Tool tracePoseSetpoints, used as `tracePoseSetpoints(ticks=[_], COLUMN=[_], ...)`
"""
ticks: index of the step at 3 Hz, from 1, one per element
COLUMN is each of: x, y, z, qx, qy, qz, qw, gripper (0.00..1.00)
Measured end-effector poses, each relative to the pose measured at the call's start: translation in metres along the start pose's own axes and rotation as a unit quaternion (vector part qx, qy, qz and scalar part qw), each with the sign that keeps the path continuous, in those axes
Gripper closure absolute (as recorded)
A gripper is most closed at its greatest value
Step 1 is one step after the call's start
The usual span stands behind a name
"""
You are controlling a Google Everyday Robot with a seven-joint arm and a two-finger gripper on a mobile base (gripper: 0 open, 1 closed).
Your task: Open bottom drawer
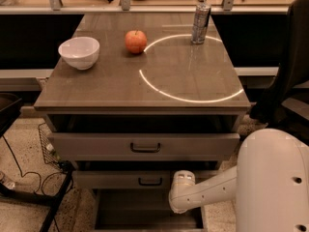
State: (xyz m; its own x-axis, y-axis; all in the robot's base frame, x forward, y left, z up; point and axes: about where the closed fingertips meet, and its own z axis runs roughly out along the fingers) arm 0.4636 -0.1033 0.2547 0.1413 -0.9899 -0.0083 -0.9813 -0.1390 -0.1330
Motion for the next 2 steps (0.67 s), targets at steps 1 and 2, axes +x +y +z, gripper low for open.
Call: tracePoseSetpoints(ticks=[1, 2], x=[0.013, 0.025], y=[0.016, 0.036], z=[0.01, 0.028], qx=[-0.02, -0.042], qy=[0.007, 0.002], qz=[0.015, 0.035], qw=[0.9997, 0.9985], gripper=[1.0, 1.0])
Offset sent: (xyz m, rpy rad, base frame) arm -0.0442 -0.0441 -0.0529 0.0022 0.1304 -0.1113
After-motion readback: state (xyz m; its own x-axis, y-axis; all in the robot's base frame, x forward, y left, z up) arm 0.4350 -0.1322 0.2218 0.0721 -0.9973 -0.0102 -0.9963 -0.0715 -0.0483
